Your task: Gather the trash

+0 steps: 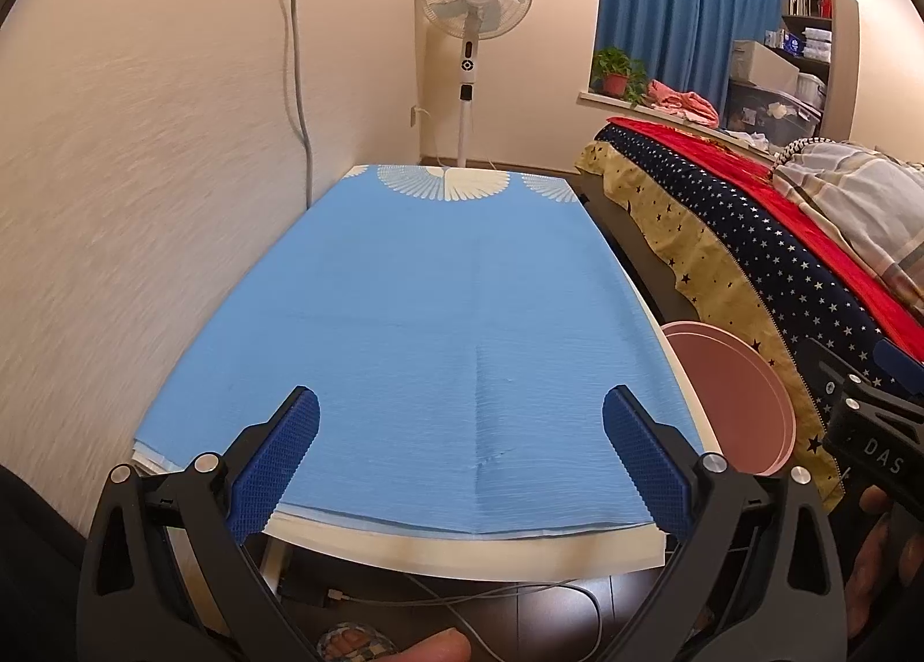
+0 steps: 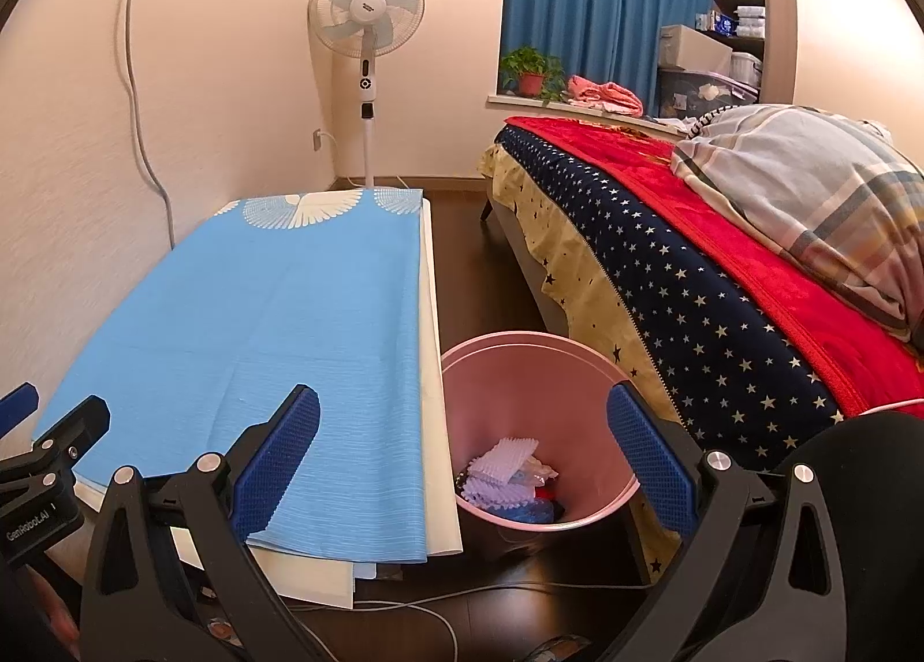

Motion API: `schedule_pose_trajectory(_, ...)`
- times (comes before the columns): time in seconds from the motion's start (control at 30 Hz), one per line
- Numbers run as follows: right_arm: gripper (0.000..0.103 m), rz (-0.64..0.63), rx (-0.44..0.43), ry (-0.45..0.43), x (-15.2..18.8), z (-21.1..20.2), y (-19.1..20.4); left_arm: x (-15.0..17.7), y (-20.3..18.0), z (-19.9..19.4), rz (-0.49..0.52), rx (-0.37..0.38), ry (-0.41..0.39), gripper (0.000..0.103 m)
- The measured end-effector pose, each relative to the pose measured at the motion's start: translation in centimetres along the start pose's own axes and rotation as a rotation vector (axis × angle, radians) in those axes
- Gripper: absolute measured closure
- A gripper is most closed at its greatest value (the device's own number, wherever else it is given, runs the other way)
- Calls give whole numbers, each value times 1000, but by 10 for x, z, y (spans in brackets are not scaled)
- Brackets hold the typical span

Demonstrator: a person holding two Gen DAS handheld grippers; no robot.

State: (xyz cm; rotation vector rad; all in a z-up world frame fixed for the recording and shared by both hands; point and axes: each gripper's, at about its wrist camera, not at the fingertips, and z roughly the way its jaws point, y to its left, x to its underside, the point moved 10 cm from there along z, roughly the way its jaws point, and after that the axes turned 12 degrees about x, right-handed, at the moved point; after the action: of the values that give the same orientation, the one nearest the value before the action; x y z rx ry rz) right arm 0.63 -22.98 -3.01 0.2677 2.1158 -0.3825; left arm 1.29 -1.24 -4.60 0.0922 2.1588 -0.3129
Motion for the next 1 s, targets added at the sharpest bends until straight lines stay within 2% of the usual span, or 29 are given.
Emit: schedule_pose_trajectory(1.0,5,-3,0,-1,0,1,0,1,0,0,-10,1,4,8)
